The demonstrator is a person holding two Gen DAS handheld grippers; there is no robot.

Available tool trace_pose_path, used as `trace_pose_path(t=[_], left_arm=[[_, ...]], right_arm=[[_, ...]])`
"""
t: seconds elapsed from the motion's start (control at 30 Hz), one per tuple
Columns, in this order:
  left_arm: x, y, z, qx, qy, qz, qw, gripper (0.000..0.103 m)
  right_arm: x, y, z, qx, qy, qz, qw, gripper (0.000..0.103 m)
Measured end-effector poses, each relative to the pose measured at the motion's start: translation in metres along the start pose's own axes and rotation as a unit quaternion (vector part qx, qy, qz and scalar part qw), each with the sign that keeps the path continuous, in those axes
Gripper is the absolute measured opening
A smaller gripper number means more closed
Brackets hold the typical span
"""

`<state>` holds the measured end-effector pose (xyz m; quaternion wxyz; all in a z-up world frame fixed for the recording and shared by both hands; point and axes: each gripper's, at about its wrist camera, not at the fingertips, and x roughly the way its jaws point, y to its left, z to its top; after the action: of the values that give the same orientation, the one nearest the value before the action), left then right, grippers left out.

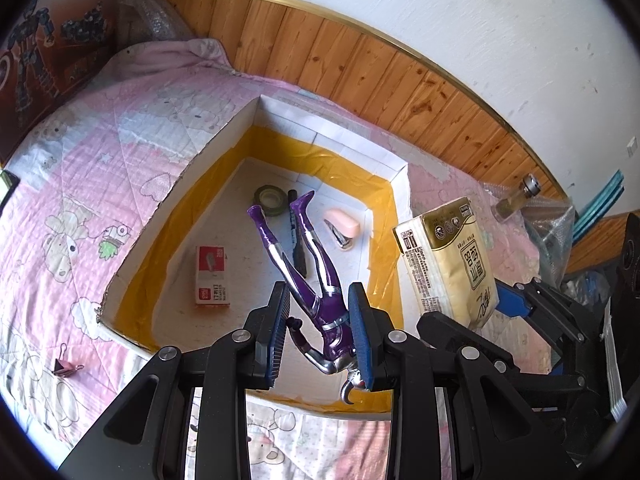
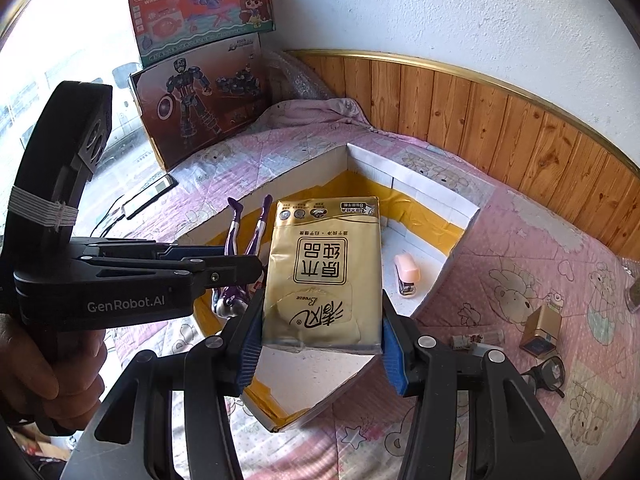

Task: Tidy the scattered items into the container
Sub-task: 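Lower the figure and tissue pack over the box interior with both tools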

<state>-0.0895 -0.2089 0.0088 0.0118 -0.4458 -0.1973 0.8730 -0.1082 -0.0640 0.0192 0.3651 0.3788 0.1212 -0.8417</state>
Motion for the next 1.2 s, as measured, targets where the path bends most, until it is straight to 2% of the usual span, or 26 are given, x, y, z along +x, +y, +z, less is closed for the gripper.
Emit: trace_pose_path(t=[0.7, 1.2], left_arm=[[0.035, 0.015, 0.014, -0.007, 0.069, 0.007, 0.9976, 0.031], [0.071, 0.024, 0.012, 0.004, 0.125, 0.029, 0.9918, 0.031]], right_arm=[[0.049, -0.016, 0.022, -0.036, 0.064, 0.022, 0.997, 0.052], [0.090, -0.014, 0.029, -0.103, 0.158, 0.050, 0.981, 0.052]])
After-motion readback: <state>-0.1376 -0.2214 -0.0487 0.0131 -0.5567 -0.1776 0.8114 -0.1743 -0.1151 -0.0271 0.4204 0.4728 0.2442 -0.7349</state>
